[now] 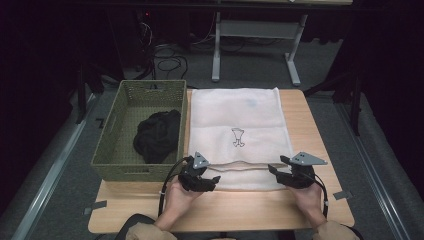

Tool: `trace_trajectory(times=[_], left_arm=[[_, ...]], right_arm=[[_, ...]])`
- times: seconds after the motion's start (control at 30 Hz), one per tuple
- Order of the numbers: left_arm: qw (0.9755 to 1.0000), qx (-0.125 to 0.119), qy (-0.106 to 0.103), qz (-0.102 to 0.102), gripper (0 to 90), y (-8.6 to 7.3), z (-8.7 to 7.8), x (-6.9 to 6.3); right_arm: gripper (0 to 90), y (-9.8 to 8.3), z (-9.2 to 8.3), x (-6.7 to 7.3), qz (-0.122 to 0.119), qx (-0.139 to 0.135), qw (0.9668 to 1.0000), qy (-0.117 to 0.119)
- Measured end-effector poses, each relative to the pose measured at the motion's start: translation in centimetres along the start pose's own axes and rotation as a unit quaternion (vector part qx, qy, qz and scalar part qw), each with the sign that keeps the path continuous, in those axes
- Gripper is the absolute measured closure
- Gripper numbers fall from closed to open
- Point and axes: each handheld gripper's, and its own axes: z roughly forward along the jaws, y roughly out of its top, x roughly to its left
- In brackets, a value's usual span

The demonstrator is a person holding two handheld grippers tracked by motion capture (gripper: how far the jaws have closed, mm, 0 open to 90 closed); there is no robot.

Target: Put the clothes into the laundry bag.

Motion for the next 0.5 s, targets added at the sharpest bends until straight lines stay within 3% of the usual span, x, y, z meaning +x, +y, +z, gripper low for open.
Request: trace_trajectory(times=[0.5], left_arm=[[1.0000, 0.002, 0.003, -0.003, 34.5, -0.02, 0.03, -0.01]], right_arm=[[37.5, -0.06, 0.16, 0.02, -0.001, 0.007, 1.0000, -0.003]])
